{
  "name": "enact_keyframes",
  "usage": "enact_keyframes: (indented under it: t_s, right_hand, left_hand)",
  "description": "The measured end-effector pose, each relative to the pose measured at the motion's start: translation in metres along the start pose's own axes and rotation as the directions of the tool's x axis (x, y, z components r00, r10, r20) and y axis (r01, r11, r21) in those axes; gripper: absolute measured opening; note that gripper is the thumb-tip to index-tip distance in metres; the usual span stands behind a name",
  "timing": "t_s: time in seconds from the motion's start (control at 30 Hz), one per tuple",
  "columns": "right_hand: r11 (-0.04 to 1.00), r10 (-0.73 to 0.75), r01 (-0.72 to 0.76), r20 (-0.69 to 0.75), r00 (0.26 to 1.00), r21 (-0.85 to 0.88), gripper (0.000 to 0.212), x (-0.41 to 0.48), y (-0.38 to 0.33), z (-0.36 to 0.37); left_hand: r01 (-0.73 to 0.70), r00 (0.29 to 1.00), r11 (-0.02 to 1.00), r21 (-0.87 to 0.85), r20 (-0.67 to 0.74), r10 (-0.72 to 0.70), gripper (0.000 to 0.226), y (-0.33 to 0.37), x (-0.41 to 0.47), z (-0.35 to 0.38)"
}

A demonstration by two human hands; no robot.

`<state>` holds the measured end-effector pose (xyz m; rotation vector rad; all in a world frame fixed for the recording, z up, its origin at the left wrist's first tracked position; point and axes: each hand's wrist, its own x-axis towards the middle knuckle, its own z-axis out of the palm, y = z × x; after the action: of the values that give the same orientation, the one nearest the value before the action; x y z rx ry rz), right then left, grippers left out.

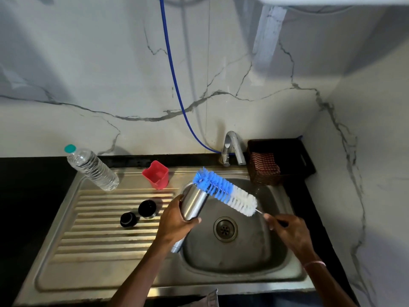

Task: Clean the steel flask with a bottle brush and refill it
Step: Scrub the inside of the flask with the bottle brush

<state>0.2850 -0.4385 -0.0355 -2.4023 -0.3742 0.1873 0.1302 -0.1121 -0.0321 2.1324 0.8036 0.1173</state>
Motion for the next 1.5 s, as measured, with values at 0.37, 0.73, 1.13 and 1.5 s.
enact_keyframes:
  t_s: [0.37,0.73,1.13,1.5]
  right_hand:
    - [0.997,-0.073,0.073,0.028,0.997,-0.011,0.069,0.004,-0.024,0.021]
    - [0.993,-0.087,0.090,0.046,0.995,-0.077,0.070,0.011,-0.059,0.046]
    - [0.995,-0.098,0.096,0.062,0.993,0.020,0.059,0.004,-0.050,0.028]
    - [0.998,-0.045,0.045,0.010,0.999,0.035,0.047,-0.008,-0.025,0.010]
  left_hand:
    - [0.083,0.995,0.996,0.041,-0.059,-0.081,0.096,0.000,0.003,0.003]
    - [0.022,0.999,0.996,0.089,-0.027,-0.019,0.099,0.008,-0.002,0.010]
    - [0.101,0.992,0.993,0.056,-0.082,-0.096,0.083,0.005,-0.014,0.011]
    - [0.060,0.991,0.998,0.000,-0.119,-0.060,0.087,-0.010,-0.020,0.007]
